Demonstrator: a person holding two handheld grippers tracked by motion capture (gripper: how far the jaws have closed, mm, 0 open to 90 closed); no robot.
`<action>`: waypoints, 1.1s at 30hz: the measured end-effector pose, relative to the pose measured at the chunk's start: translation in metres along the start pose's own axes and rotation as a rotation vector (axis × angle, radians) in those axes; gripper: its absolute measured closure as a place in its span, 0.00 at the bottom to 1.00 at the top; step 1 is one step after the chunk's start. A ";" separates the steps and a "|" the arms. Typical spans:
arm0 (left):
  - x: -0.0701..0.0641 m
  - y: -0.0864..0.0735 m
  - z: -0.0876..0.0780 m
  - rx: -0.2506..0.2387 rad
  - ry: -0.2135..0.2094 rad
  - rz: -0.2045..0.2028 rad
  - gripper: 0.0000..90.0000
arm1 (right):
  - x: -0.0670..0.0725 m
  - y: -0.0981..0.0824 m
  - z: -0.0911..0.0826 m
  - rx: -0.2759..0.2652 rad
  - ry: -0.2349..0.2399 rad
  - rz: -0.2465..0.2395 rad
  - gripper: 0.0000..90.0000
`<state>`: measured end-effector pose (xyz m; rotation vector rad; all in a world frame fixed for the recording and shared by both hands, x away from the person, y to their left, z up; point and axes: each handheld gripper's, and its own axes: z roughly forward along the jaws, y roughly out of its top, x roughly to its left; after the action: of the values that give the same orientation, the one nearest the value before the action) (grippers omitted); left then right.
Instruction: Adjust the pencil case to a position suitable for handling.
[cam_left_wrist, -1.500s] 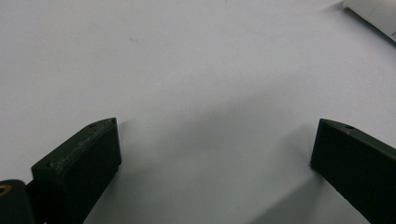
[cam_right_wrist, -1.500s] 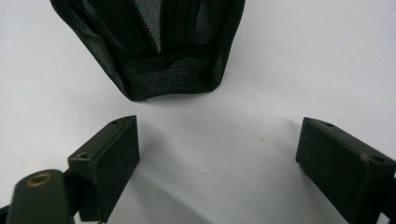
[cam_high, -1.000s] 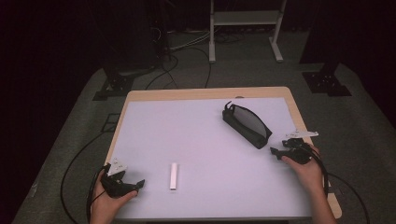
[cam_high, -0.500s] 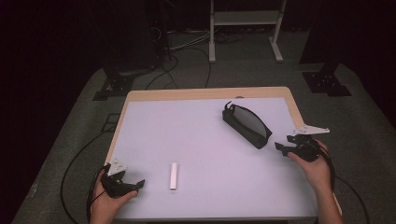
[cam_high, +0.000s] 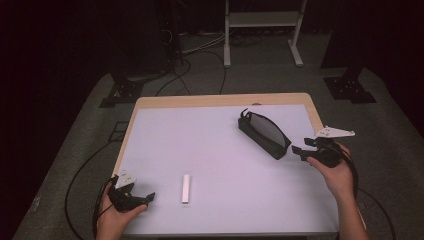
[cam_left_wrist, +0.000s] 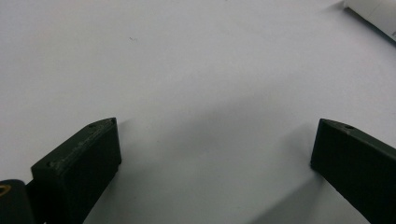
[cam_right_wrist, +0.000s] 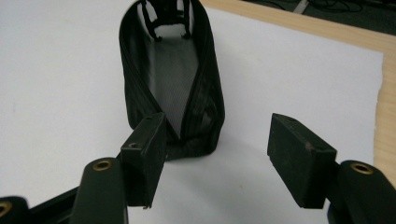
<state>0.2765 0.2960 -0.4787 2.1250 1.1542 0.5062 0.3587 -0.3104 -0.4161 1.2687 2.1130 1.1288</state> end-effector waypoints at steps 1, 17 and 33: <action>0.000 0.000 0.000 0.000 0.000 0.000 0.01 | 0.000 0.002 0.000 -0.004 0.002 0.000 0.41; 0.000 0.000 0.000 -0.003 0.000 -0.003 0.01 | -0.004 0.031 0.022 -0.032 0.042 -0.006 0.44; 0.000 0.000 0.000 -0.003 -0.001 -0.003 0.01 | -0.003 0.053 0.042 -0.040 0.068 -0.021 0.48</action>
<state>0.2762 0.2959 -0.4789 2.1207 1.1548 0.5055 0.4170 -0.2815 -0.3979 1.2029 2.1364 1.2150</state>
